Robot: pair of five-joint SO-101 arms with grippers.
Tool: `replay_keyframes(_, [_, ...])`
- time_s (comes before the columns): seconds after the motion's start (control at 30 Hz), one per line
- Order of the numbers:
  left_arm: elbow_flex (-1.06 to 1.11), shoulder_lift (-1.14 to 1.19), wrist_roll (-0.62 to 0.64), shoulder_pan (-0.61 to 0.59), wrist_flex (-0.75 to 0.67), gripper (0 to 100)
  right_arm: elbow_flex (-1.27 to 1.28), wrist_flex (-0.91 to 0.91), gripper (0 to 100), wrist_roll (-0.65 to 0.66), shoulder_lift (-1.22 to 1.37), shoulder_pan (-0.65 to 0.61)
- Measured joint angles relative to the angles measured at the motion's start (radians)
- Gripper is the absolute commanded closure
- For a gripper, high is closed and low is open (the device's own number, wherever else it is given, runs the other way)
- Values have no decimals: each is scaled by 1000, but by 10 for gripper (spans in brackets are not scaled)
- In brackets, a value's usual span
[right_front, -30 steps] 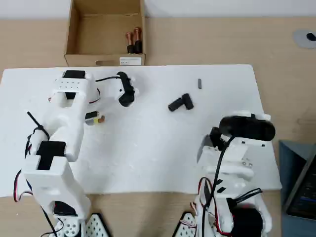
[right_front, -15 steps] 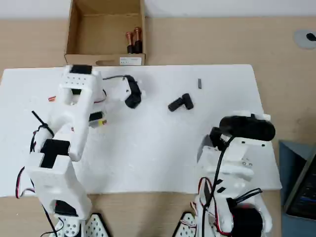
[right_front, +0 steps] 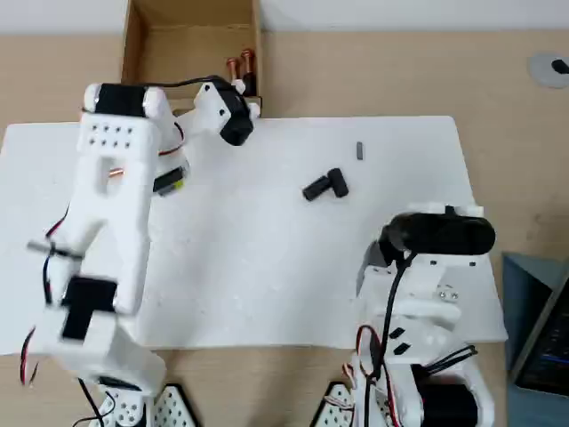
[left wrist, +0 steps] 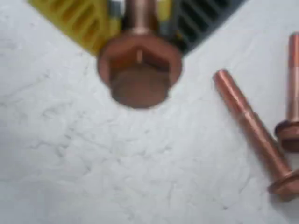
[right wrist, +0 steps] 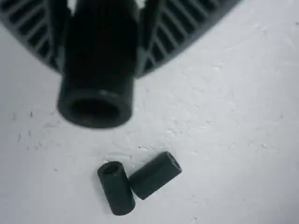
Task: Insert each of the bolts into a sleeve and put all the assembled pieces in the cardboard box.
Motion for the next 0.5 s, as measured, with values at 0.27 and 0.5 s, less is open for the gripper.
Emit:
replay_keyframes(0.27, [290, -422, 157, 77, 5, 996, 0, 0, 989, 141, 0, 0])
replay_keyframes(0.5, [496, -680, 423, 94, -68, 997, 0, 0, 989, 210, 0, 0])
